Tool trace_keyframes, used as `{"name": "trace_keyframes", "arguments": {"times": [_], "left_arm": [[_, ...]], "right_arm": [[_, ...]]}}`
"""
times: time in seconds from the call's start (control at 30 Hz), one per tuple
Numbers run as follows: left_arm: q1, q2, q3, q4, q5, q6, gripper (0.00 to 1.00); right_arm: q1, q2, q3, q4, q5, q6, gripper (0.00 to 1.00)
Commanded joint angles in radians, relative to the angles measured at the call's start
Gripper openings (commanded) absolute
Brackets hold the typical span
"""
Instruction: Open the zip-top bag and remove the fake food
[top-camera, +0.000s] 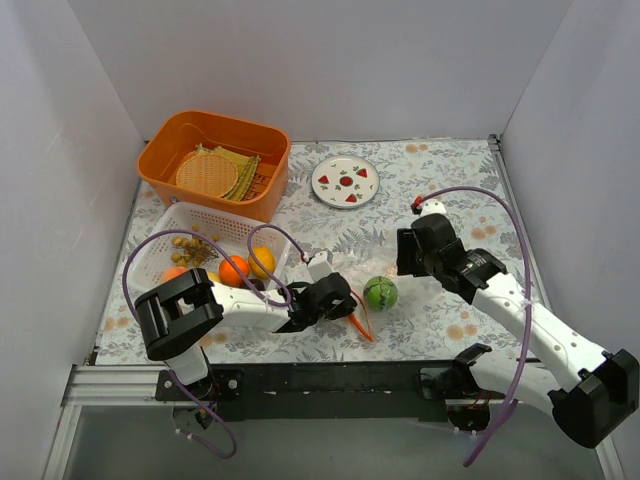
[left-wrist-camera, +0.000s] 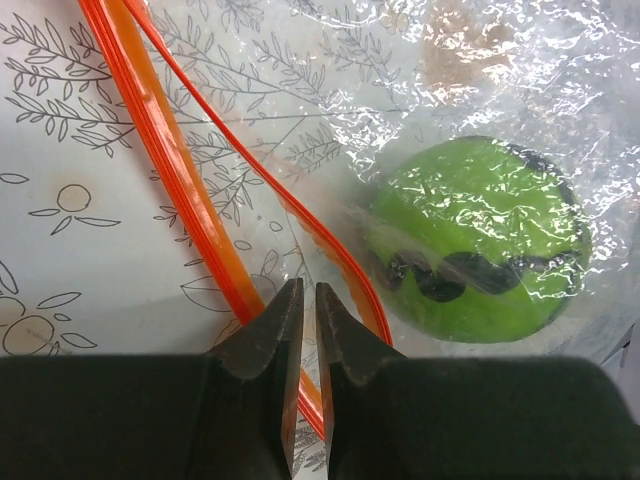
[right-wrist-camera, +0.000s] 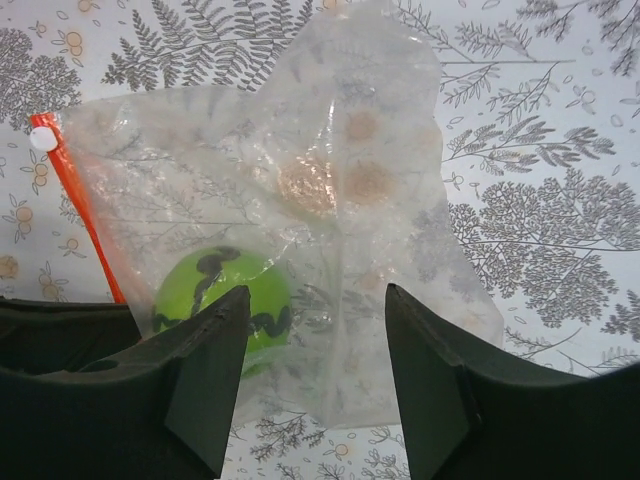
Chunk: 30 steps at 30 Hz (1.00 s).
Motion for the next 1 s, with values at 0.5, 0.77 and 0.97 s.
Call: {"name": "trace_keyframes", "arguments": {"times": [0.5, 0.77, 0.97], "left_arm": [[0.003, 0.03, 0.03, 0.016, 0.014, 0.007, 0.11], [-0.009, 0.032, -0.009, 0.082, 0.034, 0.026, 0.12], [-0.029, 0.044, -0.024, 0.111, 0.016, 0.029, 0.19]], "right_arm": [[0.174, 0.137, 0.0, 0.117, 0.091, 0.077, 0.64], [0.073, 0.148, -0.073, 0.192, -0.041, 0.106, 0.53], [0.007, 0.154, -0.129, 0.233, -0.113, 0.104, 0.32]]}}
